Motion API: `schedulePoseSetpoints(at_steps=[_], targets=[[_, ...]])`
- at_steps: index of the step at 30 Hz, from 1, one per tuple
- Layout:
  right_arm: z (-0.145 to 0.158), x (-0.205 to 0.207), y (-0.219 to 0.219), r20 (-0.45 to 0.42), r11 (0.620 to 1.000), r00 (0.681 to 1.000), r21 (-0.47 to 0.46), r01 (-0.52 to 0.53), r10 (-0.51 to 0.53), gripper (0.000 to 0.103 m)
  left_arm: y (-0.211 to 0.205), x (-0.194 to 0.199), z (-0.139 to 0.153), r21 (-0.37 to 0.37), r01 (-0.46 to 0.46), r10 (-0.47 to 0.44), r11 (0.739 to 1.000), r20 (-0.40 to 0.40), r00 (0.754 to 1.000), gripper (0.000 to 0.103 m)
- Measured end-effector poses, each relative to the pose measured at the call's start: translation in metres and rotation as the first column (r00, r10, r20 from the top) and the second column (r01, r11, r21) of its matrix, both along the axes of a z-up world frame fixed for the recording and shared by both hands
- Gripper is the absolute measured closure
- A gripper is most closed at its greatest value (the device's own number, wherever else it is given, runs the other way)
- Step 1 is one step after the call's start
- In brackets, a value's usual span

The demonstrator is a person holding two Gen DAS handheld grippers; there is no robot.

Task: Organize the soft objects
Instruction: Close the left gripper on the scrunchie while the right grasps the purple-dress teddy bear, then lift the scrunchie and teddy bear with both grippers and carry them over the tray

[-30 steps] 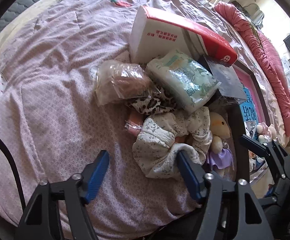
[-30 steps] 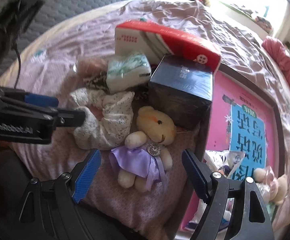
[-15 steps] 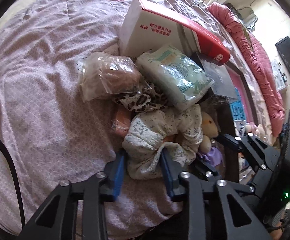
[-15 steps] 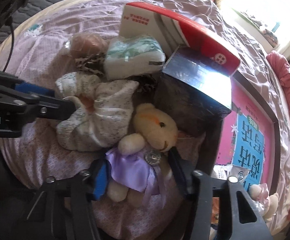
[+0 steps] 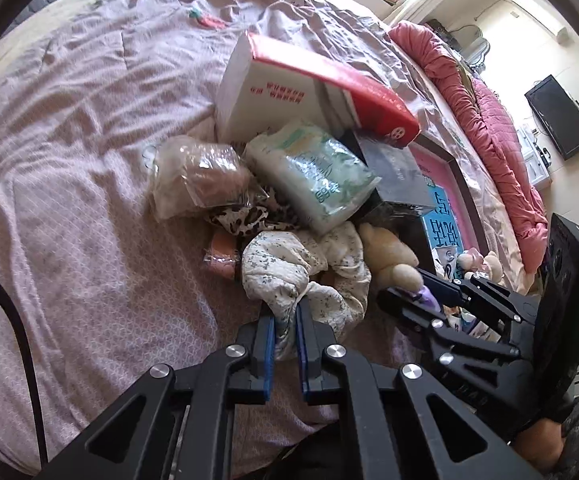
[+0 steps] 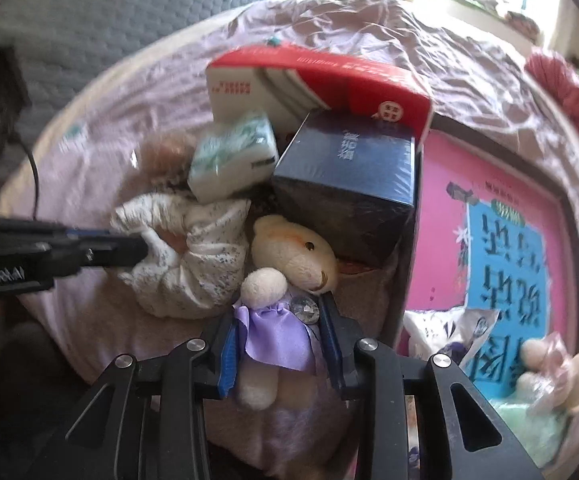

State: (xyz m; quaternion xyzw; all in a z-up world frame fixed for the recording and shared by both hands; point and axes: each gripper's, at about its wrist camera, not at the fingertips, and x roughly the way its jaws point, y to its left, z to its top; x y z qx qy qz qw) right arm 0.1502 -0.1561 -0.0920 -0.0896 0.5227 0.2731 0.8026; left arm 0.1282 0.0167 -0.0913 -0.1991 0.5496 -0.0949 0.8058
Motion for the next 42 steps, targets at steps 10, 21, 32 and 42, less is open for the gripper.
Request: schedulePoseSetpoints(at_steps=[10, 21, 32, 42], targets=[[0.029, -0.006, -0.014, -0.008, 0.990, 0.999, 0.135, 0.041, -0.040, 0.067, 0.004, -0.019, 0.042, 0.060, -0.014, 0.009, 0.998, 0.079, 0.997, 0.094], [0.072, -0.015, -0.025, 0.067, 0.978, 0.995, 0.201, 0.052, -0.067, 0.067, -0.005, -0.027, 0.088, 0.136, -0.023, 0.001, 0.991, 0.162, 0.987, 0.094], [0.104, -0.022, -0.044, 0.122, 0.964, 0.987, 0.254, 0.075, -0.108, 0.067, -0.020, -0.034, 0.127, 0.187, -0.023, -0.021, 0.982, 0.228, 0.973, 0.094], [0.125, -0.022, -0.084, 0.157, 0.948, 0.969, 0.285, 0.139, -0.189, 0.067, -0.058, -0.026, 0.151, 0.212, 0.032, -0.090, 0.977, 0.268, 0.959, 0.094]])
